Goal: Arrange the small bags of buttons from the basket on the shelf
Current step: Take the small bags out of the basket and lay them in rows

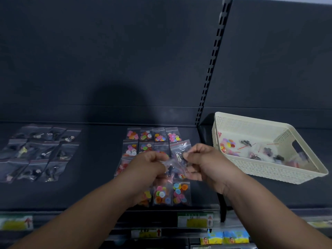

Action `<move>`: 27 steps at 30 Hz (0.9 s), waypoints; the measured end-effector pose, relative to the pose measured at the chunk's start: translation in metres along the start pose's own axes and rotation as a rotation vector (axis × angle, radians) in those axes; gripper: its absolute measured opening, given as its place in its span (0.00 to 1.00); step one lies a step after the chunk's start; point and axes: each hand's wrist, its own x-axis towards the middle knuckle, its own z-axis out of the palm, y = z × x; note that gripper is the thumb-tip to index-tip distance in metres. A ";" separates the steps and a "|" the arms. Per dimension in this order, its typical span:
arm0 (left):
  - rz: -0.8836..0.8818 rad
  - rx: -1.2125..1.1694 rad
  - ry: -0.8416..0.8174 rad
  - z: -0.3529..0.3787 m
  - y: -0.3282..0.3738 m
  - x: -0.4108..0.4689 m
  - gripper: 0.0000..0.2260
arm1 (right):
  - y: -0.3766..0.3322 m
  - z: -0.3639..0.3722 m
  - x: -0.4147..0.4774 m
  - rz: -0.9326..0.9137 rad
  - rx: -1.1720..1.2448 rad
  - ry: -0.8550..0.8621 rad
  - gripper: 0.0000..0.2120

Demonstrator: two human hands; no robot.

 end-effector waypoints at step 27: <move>0.041 -0.143 0.440 -0.264 -0.019 -0.045 0.05 | -0.004 0.270 0.054 -0.056 -0.096 -0.292 0.15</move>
